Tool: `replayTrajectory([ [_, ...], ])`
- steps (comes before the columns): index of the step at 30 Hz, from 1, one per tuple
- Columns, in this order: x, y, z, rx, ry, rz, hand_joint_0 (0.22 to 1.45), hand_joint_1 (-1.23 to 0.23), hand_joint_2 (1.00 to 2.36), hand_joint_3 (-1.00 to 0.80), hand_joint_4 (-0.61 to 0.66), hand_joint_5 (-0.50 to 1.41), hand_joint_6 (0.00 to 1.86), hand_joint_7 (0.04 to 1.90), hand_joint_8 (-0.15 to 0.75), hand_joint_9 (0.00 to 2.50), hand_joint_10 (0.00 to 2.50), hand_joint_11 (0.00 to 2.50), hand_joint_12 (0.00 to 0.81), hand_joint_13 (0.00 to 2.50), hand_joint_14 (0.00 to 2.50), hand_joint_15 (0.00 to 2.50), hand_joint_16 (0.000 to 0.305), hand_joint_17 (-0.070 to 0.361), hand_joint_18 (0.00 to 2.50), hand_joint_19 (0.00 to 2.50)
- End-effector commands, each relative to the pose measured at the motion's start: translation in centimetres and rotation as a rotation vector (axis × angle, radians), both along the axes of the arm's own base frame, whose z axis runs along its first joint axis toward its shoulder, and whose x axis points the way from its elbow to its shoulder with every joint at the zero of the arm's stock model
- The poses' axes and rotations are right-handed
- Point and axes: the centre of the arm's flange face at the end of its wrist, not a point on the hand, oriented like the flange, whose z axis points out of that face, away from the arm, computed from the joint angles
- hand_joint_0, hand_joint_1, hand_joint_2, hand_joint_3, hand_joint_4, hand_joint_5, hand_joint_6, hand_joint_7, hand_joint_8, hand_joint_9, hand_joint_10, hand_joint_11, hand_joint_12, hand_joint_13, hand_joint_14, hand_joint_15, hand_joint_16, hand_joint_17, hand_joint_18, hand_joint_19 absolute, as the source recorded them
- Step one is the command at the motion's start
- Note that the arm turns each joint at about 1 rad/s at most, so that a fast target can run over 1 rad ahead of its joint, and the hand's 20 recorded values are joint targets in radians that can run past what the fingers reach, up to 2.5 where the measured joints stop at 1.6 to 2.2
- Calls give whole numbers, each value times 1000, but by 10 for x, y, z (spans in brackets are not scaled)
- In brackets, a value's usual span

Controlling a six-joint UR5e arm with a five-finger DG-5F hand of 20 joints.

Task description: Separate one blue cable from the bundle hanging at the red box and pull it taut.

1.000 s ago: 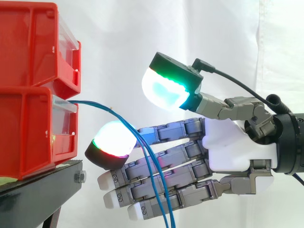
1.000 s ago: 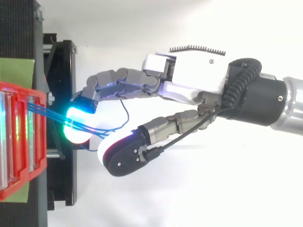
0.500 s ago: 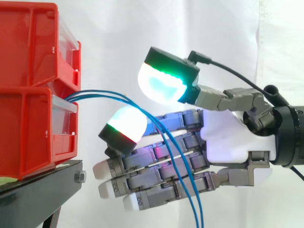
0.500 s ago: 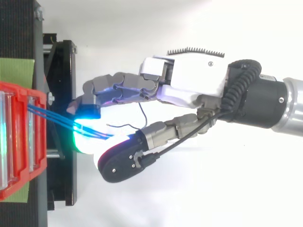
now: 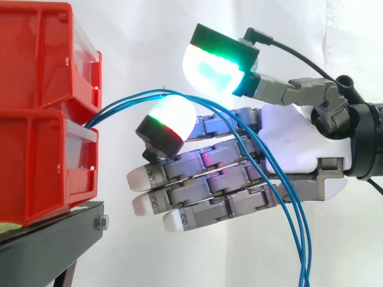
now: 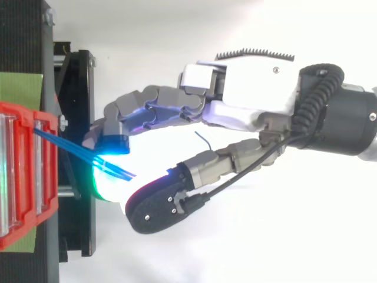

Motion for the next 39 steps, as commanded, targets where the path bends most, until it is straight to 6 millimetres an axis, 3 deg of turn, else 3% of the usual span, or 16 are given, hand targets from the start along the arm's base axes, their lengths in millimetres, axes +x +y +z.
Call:
replayTrajectory([
  [1,-5,-5,1,-5,30,-6,582,-632,1010,-396,176,-192,723,1146,285,399,7,235,272,338,0,25,30,68,288,0],
  [6,-6,-10,2,-6,35,-12,595,-561,1009,-409,163,-199,763,1128,289,414,7,243,267,342,0,17,30,67,289,0],
  [15,-6,-13,2,-6,35,-21,628,-683,1022,-244,175,-230,833,1129,288,416,8,278,270,352,1,15,29,66,304,0],
  [33,-7,-15,-1,-6,44,-24,739,-833,1000,-496,176,-226,869,1114,285,483,10,330,275,422,0,30,29,66,373,0],
  [39,-8,-14,-2,-7,53,-23,646,-808,1000,-500,188,-215,872,1133,297,537,11,362,271,445,1,52,28,64,383,1],
])
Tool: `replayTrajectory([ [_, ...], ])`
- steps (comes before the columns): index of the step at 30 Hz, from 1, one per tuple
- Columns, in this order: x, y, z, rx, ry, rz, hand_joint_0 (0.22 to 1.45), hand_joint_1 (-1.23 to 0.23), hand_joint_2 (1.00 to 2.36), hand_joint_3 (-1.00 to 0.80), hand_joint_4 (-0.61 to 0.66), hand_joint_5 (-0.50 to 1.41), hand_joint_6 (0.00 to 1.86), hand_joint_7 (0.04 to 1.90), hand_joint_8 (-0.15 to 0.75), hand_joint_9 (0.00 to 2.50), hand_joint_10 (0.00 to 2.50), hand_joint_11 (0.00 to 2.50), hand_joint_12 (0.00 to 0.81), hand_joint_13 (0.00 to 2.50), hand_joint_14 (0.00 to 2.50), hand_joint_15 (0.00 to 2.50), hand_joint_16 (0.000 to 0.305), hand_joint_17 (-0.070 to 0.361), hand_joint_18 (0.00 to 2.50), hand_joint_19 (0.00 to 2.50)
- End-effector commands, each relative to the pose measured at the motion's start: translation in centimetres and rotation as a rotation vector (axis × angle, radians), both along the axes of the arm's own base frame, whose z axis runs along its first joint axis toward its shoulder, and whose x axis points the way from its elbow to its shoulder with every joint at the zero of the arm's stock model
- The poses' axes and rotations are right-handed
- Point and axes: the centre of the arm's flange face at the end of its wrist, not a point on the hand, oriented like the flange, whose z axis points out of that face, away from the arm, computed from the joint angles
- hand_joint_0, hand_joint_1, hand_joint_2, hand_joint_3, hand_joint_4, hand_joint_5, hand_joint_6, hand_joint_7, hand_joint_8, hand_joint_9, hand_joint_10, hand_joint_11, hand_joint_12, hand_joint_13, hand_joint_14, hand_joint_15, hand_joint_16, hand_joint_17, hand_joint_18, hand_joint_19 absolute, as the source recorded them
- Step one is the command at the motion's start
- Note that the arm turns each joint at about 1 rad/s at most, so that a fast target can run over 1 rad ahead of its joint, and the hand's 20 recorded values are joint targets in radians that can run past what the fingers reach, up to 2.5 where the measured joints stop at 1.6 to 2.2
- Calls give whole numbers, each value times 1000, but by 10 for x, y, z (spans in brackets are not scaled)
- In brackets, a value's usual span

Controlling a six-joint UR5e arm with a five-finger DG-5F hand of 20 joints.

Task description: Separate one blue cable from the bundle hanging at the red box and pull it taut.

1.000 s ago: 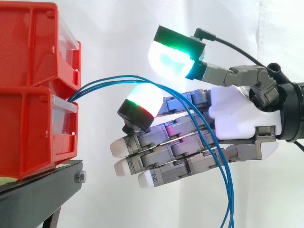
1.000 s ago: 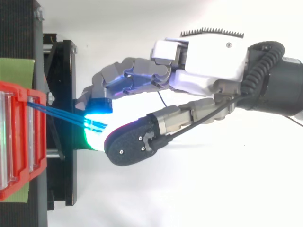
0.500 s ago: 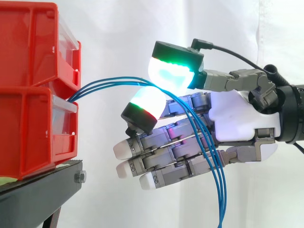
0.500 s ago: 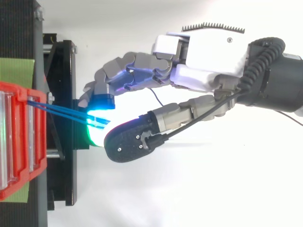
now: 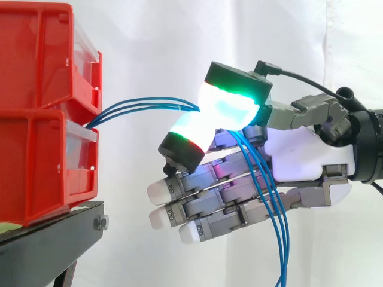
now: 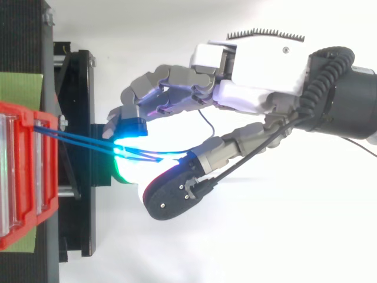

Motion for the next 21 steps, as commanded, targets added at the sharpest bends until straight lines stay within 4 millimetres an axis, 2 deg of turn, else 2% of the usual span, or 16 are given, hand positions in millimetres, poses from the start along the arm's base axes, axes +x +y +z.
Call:
replayTrajectory([
  [1,-1,0,-1,-1,5,0,608,-784,1000,-500,189,-214,872,1130,299,542,11,377,271,445,0,54,28,63,383,5],
  [8,-1,0,-1,-1,5,0,499,-687,1000,-500,215,-213,847,1108,325,549,10,384,305,416,1,63,34,77,350,5],
  [9,-1,0,-1,-1,5,0,499,-678,1000,-500,212,-213,847,1095,325,549,11,385,305,414,2,61,34,77,349,9],
  [10,-1,0,-1,-1,5,0,506,-604,1000,-500,207,-212,844,1084,324,548,13,384,303,412,1,66,34,76,344,0],
  [13,-1,0,-1,-1,5,0,595,-526,1000,-500,183,-207,831,1120,308,549,11,378,283,402,0,61,30,68,323,21],
  [17,-1,0,-1,-1,5,0,606,-594,1021,-284,150,-211,856,1176,309,552,12,397,282,402,3,68,30,67,322,14],
  [21,-1,0,-1,-1,5,0,607,-674,1025,-198,123,-219,874,1184,309,549,12,410,284,401,2,66,30,67,323,15],
])
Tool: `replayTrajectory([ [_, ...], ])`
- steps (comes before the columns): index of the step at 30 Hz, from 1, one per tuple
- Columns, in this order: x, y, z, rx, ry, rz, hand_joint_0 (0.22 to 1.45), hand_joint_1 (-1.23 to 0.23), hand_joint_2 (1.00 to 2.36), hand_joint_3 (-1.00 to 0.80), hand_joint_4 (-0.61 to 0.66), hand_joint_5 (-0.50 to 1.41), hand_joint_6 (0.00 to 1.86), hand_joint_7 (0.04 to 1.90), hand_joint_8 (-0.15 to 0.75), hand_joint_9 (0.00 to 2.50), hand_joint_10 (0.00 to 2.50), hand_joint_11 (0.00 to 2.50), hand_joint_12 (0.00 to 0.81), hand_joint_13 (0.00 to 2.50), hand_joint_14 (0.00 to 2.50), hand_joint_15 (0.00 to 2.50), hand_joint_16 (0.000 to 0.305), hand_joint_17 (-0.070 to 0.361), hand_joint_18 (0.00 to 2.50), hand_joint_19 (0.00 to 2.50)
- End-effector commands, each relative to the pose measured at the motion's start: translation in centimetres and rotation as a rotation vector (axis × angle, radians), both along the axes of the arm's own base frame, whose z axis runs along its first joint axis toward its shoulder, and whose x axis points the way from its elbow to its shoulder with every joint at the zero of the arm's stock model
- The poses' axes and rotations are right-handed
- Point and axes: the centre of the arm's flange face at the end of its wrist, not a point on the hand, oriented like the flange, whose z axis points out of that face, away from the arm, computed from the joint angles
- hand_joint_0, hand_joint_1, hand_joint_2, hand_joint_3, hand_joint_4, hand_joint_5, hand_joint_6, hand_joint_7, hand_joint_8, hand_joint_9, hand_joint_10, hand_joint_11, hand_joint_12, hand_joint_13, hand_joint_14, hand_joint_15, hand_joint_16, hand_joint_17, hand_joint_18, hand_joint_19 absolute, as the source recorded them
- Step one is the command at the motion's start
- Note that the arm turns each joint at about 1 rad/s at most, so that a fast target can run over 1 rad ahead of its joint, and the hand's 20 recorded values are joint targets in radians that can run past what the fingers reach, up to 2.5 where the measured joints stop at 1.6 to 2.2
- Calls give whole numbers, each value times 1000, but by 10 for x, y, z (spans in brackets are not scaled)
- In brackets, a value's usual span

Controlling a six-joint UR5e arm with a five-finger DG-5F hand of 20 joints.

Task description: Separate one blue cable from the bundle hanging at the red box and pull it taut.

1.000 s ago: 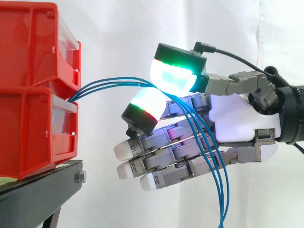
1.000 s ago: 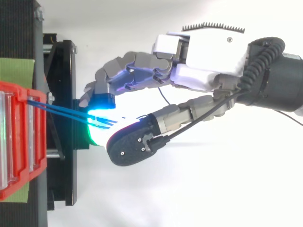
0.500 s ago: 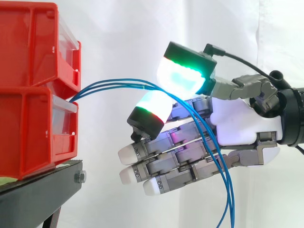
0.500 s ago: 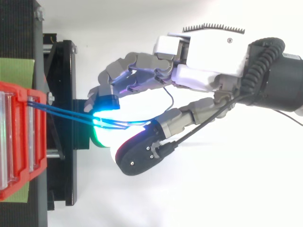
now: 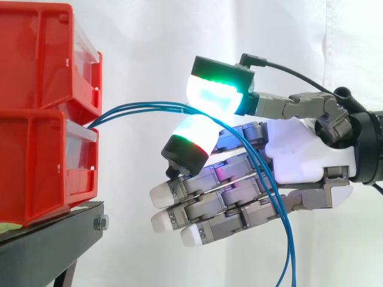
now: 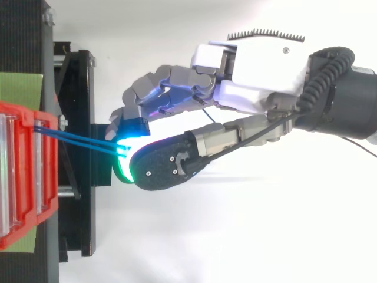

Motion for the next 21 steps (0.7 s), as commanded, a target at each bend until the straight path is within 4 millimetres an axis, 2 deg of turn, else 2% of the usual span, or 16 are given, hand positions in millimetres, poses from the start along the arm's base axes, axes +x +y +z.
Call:
replayTrajectory([
  [1,0,0,0,0,0,0,609,-682,1025,-198,124,-224,881,1168,305,540,12,403,284,401,2,62,30,67,323,15],
  [5,0,0,0,0,0,0,645,-773,1021,-268,130,-233,887,1160,301,534,12,410,287,396,1,64,31,69,324,14],
  [11,0,0,-1,0,1,0,702,-811,1010,-406,127,-233,886,1119,296,539,12,421,291,412,2,53,32,71,345,14],
  [14,0,-1,0,0,0,-2,727,-832,1001,-492,134,-229,885,1158,297,553,12,431,290,418,2,51,32,71,362,13],
  [21,0,-1,0,0,0,-2,741,-874,1000,-500,123,-216,883,1162,294,570,12,439,290,445,4,58,32,71,392,19],
])
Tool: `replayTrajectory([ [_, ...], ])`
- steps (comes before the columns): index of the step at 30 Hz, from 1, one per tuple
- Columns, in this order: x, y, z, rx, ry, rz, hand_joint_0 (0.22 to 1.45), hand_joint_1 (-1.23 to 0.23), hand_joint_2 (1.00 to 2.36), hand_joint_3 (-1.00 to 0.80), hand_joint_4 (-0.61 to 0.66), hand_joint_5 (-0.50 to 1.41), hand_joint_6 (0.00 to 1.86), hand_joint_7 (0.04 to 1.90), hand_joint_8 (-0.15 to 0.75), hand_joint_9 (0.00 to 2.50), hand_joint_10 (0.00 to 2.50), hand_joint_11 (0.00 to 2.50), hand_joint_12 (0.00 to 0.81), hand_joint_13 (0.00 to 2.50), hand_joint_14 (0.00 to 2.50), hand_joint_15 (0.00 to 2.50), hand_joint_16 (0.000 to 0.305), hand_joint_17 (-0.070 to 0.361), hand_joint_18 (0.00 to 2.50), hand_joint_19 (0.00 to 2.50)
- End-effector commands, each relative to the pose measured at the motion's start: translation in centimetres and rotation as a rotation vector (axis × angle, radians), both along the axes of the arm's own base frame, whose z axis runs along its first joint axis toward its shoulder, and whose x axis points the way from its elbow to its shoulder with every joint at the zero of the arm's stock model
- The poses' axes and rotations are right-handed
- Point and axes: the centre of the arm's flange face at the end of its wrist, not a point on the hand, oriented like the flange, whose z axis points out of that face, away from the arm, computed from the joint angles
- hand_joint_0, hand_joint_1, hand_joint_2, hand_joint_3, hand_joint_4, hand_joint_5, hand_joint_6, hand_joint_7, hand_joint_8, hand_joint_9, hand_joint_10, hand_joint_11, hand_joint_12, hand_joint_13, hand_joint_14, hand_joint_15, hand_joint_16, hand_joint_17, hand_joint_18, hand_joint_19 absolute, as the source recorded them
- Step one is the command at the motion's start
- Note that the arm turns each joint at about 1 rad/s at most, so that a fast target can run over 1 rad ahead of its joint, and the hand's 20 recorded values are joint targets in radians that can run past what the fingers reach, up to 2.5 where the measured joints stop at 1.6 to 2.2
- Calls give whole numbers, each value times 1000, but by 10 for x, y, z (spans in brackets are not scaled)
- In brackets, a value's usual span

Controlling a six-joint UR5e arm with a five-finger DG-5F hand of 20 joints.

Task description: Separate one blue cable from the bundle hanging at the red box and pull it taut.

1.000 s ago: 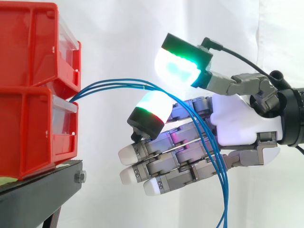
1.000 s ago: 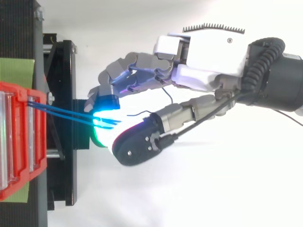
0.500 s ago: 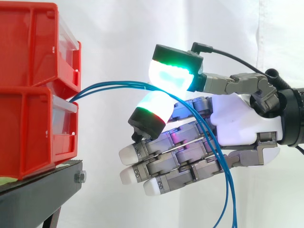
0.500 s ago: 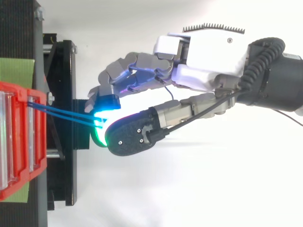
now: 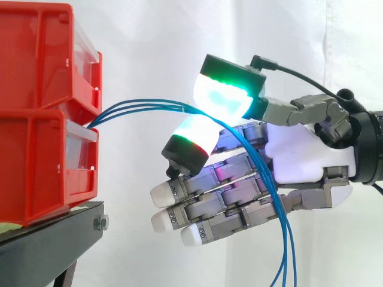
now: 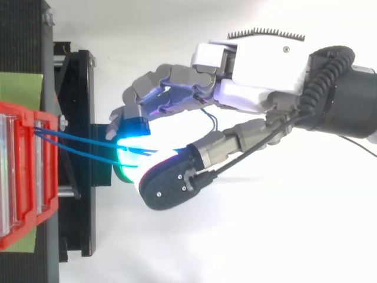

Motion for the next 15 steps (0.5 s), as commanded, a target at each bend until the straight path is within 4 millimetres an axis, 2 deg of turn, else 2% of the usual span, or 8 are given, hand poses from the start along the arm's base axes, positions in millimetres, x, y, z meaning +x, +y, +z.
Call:
replayTrajectory([
  [1,0,0,0,0,0,0,747,-883,1000,-500,115,-213,884,1164,295,576,12,438,290,452,2,61,32,71,394,13],
  [3,0,0,0,0,0,0,751,-884,1000,-500,117,-210,884,1175,293,582,12,434,289,457,2,63,31,70,399,14],
  [6,0,0,0,0,0,0,689,-891,1000,-500,138,-203,884,1185,292,586,13,450,288,457,3,78,31,70,400,30],
  [7,0,0,0,0,0,0,609,-853,1000,-500,152,-198,881,1170,296,591,15,447,287,455,3,92,31,71,394,46],
  [10,0,0,-1,1,1,0,546,-784,1000,-500,173,-192,876,1183,314,623,15,464,295,460,3,93,33,74,401,57],
  [15,0,1,0,0,0,1,510,-670,1000,-500,185,-190,873,1175,322,650,13,495,305,468,3,101,35,79,416,69],
])
